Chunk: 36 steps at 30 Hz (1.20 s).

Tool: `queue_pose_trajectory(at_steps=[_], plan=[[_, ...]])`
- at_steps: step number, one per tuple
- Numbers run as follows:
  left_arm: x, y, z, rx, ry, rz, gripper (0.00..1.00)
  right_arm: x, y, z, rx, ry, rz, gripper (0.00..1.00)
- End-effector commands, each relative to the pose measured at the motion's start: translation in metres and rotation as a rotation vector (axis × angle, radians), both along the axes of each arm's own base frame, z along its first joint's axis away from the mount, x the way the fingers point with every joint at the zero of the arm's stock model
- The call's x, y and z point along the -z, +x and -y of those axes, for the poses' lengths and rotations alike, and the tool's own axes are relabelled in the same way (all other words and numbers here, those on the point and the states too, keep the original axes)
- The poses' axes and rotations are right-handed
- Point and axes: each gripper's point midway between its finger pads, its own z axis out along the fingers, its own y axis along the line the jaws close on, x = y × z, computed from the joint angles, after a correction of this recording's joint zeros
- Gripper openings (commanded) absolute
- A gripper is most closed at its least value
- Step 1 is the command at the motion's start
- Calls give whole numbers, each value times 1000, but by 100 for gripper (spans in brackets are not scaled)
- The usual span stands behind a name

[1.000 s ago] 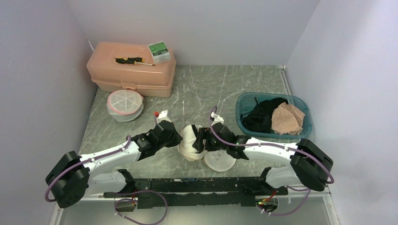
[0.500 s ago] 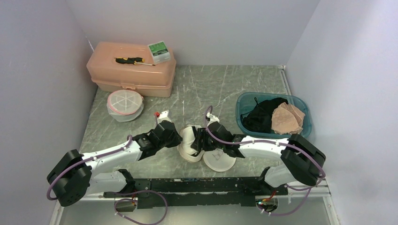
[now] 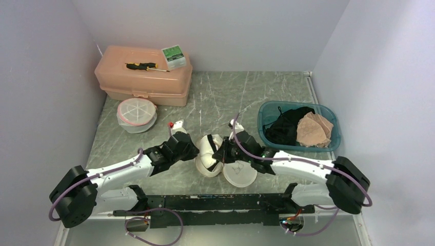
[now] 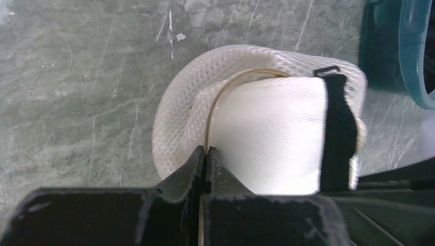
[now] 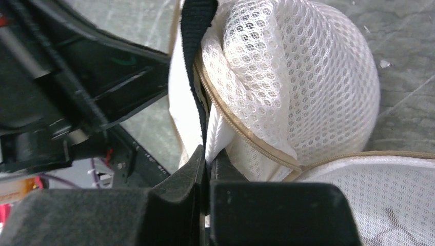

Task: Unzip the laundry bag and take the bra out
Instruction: Pick up the bra from the laundry bag.

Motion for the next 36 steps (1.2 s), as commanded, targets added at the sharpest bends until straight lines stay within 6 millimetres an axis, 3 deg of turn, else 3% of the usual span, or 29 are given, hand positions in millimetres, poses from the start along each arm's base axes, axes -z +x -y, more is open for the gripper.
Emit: queue_pose_trajectory(at_steps=[1, 10, 18, 22, 30, 36], plan=[[-8, 2, -3, -21, -16, 22, 3, -39, 1, 4, -27, 81, 73, 0], [-10, 5, -9, -43, 7, 40, 3, -82, -20, 9, -228, 238, 158, 0], [-16, 11, -7, -43, 15, 62, 3, -97, -55, 5, -478, 344, 213, 0], [-16, 13, -5, -39, 11, 71, 3, -95, -54, 11, -468, 416, 218, 0], [2, 10, -4, -36, 18, 43, 3, -142, -54, 26, -408, 707, 367, 0], [5, 10, -3, -31, 21, 44, 3, -163, -56, 39, -419, 875, 383, 0]])
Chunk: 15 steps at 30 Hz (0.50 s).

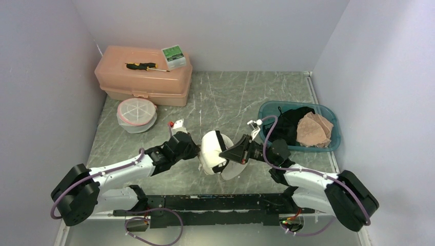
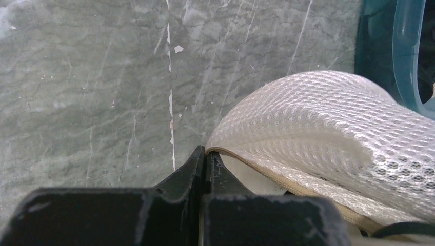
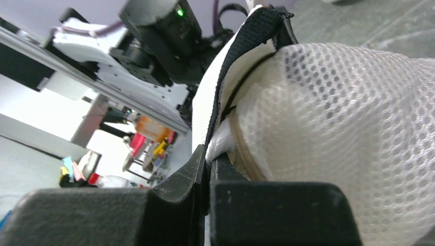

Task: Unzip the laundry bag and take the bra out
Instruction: Pick up the bra from the laundry bag.

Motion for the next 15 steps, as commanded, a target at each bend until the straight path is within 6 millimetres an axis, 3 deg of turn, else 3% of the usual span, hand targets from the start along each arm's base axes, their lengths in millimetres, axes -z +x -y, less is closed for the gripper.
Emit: queue_pose_trajectory(at_steps=[1, 4, 10, 15], plan=[[7, 1, -3, -6, 21, 9, 3, -67, -14, 16, -60, 293, 139, 0], [9, 0, -4, -4, 23, 3, 3, -70, -9, 23, -55, 345, 109, 0], [1, -1, -13, -23, 26, 29, 3, -56, 4, 23, -1, 271, 101, 0], [3, -2, -21, -43, 41, 39, 3, -73, 13, 20, 42, 178, 185, 0]])
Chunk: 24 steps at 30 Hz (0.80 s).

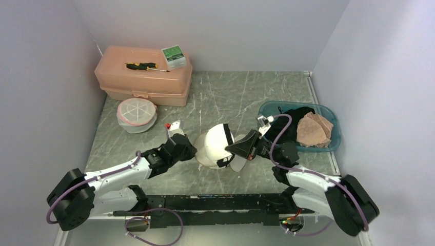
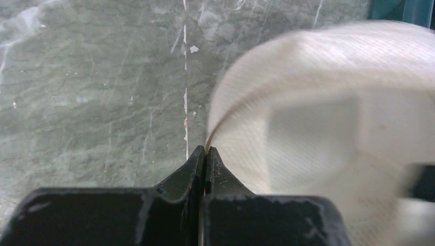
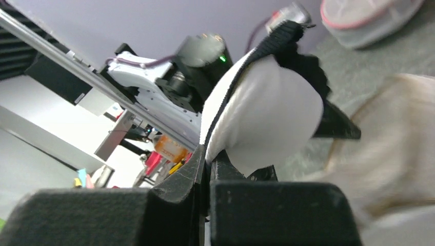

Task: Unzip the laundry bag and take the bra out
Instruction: Pick up the bra from the laundry bag.

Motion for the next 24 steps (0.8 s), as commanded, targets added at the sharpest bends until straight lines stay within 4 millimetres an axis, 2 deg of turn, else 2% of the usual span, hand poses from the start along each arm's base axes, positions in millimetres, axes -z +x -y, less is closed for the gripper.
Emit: queue_pose_trajectory(at_steps=[1, 9, 10, 14, 17, 19, 22, 24], plan=[[2, 2, -12, -30, 36, 22, 3, -44, 5, 0, 45, -28, 206, 0], [-1, 3, -11, -32, 41, 22, 3, -69, 14, 11, 163, -150, 301, 0], [-1, 3, -11, -30, 42, 21, 3, -67, 19, 15, 203, -192, 289, 0], [-5, 0, -17, -38, 49, 25, 3, -92, 43, 43, 437, -303, 344, 0], [-7, -3, -24, -48, 58, 28, 3, -109, 65, 81, 683, -403, 332, 0], [-9, -5, -28, -56, 61, 30, 3, -115, 85, 124, 927, -495, 248, 0], [-15, -6, -33, -64, 70, 40, 3, -108, 97, 180, 1194, -682, 120, 0], [-21, -5, -35, -62, 78, 53, 3, -104, 98, 207, 1306, -790, 56, 0]])
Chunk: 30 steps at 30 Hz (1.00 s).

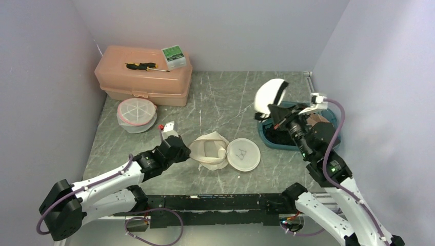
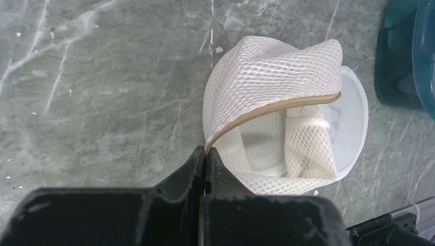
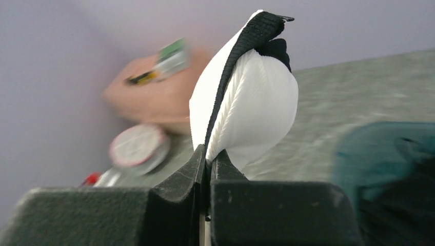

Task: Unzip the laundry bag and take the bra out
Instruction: Pick up the bra from the laundry bag, then place the bra in the bin.

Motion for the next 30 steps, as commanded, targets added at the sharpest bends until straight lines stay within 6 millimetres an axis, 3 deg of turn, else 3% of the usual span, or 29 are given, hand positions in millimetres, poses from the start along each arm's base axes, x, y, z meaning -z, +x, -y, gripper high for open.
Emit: queue_pose_trajectory(at_steps=[1, 8, 15, 19, 25, 30], plan=[[-15, 4, -10, -18, 40, 40, 3, 36, 14, 101, 537, -247, -212, 0], [-30, 7, -12, -23, 36, 73, 3, 60, 10, 165, 909, -556, -368, 0], [-28, 7, -16, -47, 43, 61, 3, 118, 35, 156, 965, -650, -549, 0], [-32, 8, -14, -50, 27, 70, 3, 157, 60, 162, 958, -635, -678, 0], [-30, 9, -14, -55, 25, 68, 3, 188, 73, 174, 1044, -716, -783, 0], [-20, 7, -11, -58, 7, 48, 3, 220, 82, 167, 1014, -753, -849, 0]])
